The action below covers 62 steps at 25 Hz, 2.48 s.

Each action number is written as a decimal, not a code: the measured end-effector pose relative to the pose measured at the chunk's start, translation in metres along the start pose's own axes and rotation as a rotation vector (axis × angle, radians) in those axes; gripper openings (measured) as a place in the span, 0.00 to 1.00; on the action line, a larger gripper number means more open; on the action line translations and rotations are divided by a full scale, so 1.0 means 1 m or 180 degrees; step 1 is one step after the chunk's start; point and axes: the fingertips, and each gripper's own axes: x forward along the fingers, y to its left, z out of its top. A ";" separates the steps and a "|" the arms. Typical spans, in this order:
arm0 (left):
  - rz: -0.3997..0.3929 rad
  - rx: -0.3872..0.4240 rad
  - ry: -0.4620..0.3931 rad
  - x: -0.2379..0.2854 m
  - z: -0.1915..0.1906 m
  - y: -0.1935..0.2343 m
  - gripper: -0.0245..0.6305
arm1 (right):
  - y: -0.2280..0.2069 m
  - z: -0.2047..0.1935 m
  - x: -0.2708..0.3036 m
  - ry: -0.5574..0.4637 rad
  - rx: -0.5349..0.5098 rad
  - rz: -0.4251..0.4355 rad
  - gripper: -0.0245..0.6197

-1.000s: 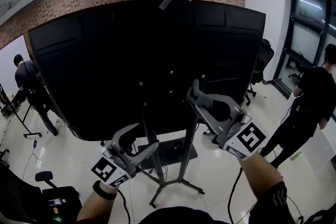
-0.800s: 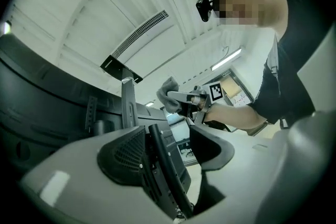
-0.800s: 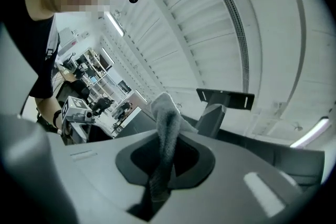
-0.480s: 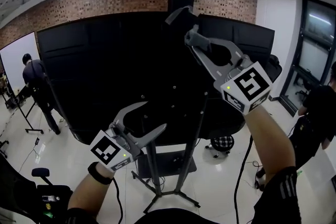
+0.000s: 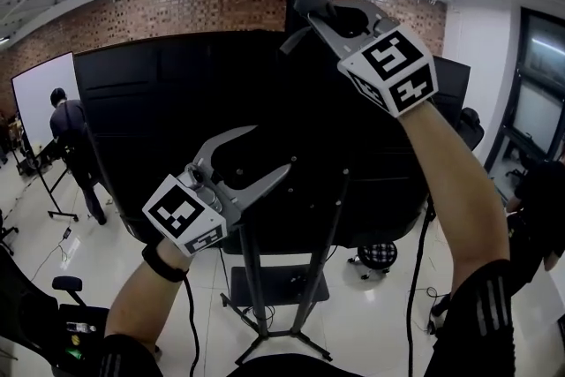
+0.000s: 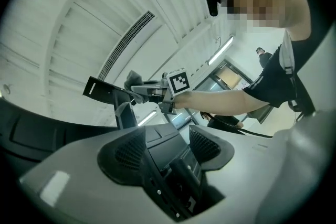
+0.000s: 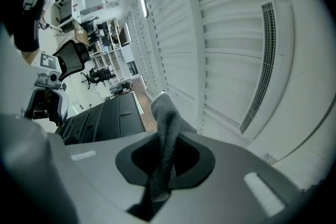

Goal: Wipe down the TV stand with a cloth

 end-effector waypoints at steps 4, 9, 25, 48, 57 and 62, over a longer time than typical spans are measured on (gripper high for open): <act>0.0065 -0.0030 -0.0016 0.006 0.011 0.016 0.48 | -0.012 -0.008 0.022 0.0174 -0.0070 0.0007 0.08; 0.0155 -0.0037 -0.0024 0.008 0.013 0.023 0.47 | -0.013 -0.031 0.037 0.0365 -0.0089 0.0014 0.08; 0.0210 -0.0309 -0.0016 -0.010 -0.032 -0.004 0.47 | 0.063 -0.064 0.023 0.0554 -0.0244 0.0322 0.08; 0.0254 -0.0745 0.0211 -0.052 -0.097 -0.043 0.47 | 0.208 -0.147 -0.017 0.1260 -0.1246 0.0723 0.07; 0.0258 -0.0923 0.0301 -0.067 -0.123 -0.052 0.47 | 0.260 -0.175 -0.033 0.1519 -0.1861 0.0835 0.07; 0.0252 -0.1029 0.0346 -0.073 -0.141 -0.057 0.47 | 0.291 -0.193 -0.042 0.1647 -0.2031 0.0988 0.07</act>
